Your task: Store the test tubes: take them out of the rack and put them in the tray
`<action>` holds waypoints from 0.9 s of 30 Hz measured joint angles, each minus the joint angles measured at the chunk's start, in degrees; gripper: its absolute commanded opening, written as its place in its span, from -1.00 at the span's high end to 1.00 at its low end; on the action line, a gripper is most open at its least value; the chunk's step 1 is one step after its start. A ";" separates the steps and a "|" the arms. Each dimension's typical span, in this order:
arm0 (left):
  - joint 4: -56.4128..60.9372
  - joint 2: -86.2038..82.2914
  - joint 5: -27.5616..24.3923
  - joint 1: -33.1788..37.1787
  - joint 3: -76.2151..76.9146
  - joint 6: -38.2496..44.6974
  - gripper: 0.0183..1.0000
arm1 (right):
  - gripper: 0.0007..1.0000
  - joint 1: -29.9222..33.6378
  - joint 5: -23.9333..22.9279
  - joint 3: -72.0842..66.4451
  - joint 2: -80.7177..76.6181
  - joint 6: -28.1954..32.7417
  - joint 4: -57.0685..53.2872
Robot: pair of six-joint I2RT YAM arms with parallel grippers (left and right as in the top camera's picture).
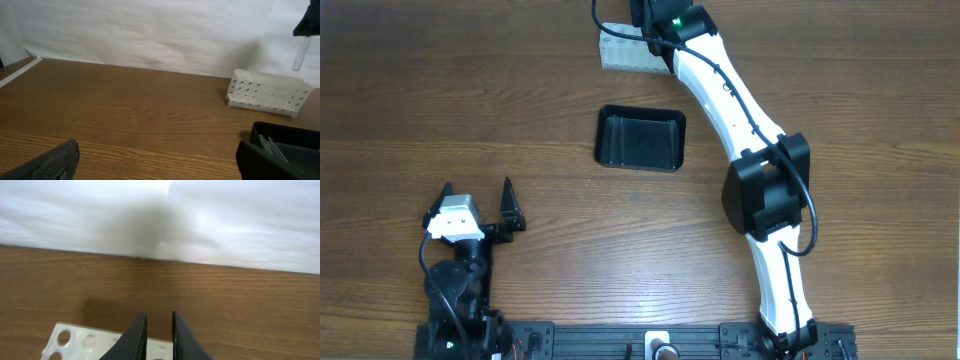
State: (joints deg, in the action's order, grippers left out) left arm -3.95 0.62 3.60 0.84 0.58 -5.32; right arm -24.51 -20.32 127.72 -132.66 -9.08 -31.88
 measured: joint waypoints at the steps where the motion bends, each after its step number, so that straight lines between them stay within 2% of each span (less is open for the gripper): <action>1: 0.00 0.00 0.00 0.00 0.00 0.00 -1.00 | 0.89 -0.20 0.02 0.00 0.57 -0.15 -0.98; 8: 0.00 0.00 0.00 0.00 0.00 0.00 -1.00 | 0.91 -1.05 2.49 0.04 4.63 -4.37 -12.26; 16: 0.00 0.00 0.00 0.00 0.00 0.00 -1.00 | 0.94 -2.08 9.75 0.44 6.40 -11.72 -29.00; 20: 0.00 0.00 0.00 0.00 0.00 0.00 -1.00 | 0.95 -3.06 12.52 0.44 6.40 -14.08 -34.97; 27: 0.00 0.00 0.00 0.00 0.00 0.00 -1.00 | 0.98 -3.61 14.71 0.42 6.38 -16.70 -42.07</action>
State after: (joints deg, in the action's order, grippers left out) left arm -3.95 0.62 3.60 0.84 0.58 -5.32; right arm -28.12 -5.61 128.14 -126.28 -25.78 -73.95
